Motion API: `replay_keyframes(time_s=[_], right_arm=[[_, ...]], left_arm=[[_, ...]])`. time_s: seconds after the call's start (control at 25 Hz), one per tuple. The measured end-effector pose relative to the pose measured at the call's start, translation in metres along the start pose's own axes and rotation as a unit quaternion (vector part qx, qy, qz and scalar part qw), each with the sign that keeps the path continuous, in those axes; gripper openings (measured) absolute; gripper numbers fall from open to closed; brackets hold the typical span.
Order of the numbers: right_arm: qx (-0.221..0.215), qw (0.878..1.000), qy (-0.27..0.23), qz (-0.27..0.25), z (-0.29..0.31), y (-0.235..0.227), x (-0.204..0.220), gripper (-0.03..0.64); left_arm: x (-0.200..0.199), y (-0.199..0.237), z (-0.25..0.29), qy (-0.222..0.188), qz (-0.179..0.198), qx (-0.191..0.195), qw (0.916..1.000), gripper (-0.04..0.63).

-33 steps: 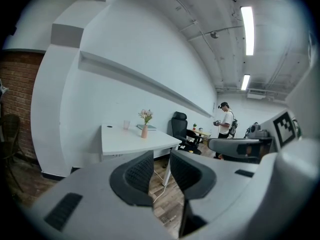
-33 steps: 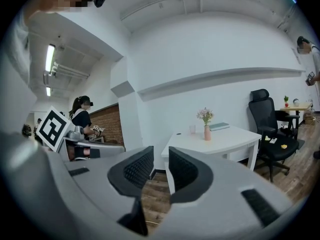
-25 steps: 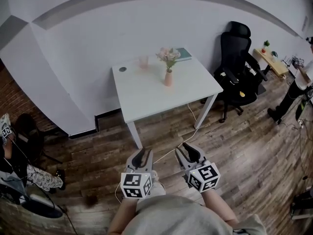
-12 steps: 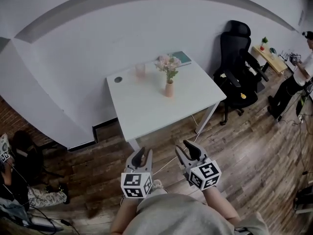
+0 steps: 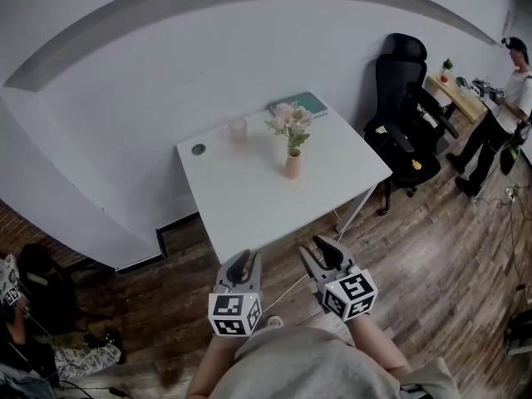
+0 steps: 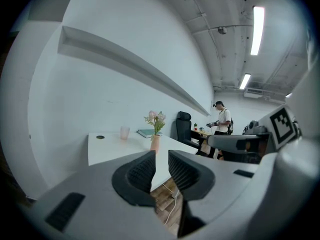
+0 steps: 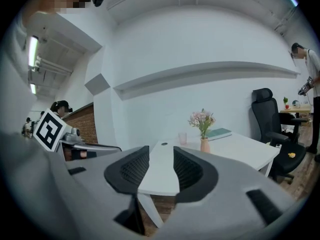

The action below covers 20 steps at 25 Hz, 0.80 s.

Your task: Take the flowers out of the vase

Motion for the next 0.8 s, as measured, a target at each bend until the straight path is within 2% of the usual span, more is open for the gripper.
replay_keyframes(time_s=[0.52, 0.8], right_arm=[[0.022, 1.000, 0.001, -0.001, 0.043, -0.028, -0.010, 0.158], [0.026, 1.000, -0.008, -0.006, 0.071, -0.061, -0.022, 0.160]], left_arm=[[-0.013, 0.029, 0.045, 0.003, -0.001, 0.004, 1.0000, 0.051], [-0.018, 0.037, 0.076, 0.008, 0.000, -0.003, 1.0000, 0.040]])
Point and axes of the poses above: the fingertips, and each gripper's own axes: z forward along the fingers, y to its left, x out of its underside, the point moved 4 cm from there along -z, backward along the fingers, and after that the axes turned 8 degrees about -x, right-handed, at the moved point
